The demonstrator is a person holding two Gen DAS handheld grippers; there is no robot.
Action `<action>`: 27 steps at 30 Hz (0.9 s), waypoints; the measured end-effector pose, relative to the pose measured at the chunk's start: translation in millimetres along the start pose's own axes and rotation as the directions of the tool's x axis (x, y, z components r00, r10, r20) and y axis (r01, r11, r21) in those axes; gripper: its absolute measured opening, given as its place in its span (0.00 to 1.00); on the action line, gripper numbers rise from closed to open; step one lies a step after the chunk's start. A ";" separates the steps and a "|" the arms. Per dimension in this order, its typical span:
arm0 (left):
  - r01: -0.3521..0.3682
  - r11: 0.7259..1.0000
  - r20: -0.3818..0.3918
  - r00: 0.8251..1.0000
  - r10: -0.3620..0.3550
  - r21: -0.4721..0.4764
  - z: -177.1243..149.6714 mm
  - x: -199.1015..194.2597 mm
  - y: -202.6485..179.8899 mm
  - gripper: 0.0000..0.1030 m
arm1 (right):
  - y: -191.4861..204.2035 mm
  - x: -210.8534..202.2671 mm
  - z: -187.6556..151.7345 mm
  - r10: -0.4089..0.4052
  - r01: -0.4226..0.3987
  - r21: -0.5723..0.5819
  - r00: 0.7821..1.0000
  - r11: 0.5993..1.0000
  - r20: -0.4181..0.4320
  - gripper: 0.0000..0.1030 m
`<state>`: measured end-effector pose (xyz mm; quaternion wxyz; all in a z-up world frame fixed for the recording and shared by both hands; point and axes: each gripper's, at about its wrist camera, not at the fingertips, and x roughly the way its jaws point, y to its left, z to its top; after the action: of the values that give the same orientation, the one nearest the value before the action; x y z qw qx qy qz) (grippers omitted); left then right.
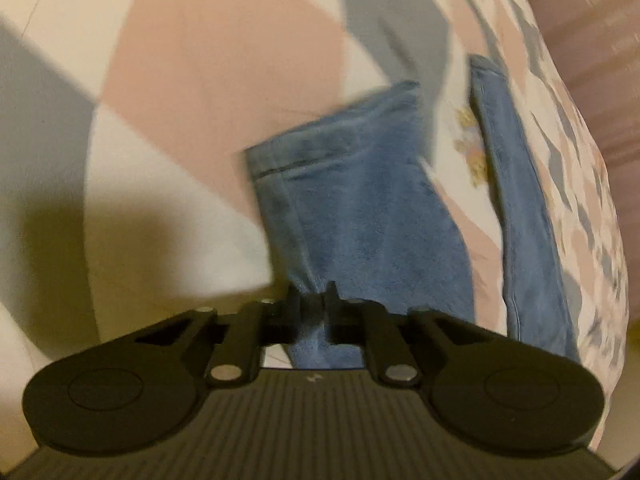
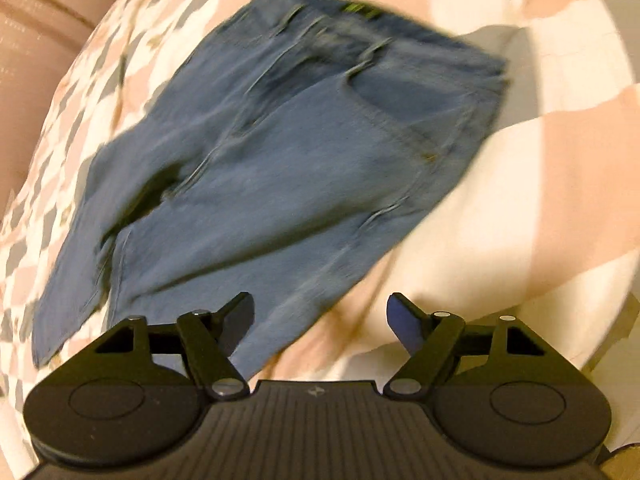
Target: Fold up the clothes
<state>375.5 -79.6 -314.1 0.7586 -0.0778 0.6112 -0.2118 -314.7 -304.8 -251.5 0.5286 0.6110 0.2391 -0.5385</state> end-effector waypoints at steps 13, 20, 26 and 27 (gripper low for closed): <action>-0.123 0.988 0.048 0.992 0.119 0.096 -37.9 -70.5 69.0 0.15 | -112.5 -5.0 54.5 0.091 -0.125 0.232 0.984 0.964 0.152 0.66; -0.079 0.996 0.080 0.993 0.083 -0.049 -76.9 -44.2 94.9 0.32 | -143.9 34.9 83.2 0.115 -0.179 0.287 0.967 0.941 0.226 0.66; -0.109 0.994 0.080 0.991 0.106 0.027 -73.3 -43.6 77.4 0.07 | -141.1 50.1 102.1 0.115 -0.194 0.316 0.961 0.929 0.250 0.14; -0.122 0.991 0.088 0.989 0.116 0.061 -73.0 -49.3 70.7 0.07 | -137.8 40.7 103.2 0.110 -0.187 0.299 0.960 0.936 0.257 0.12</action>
<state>313.3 14.7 -314.2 0.7971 -0.0248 0.5750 -0.1830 -462.8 -364.3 -327.8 0.4862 0.6368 0.0367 -0.5973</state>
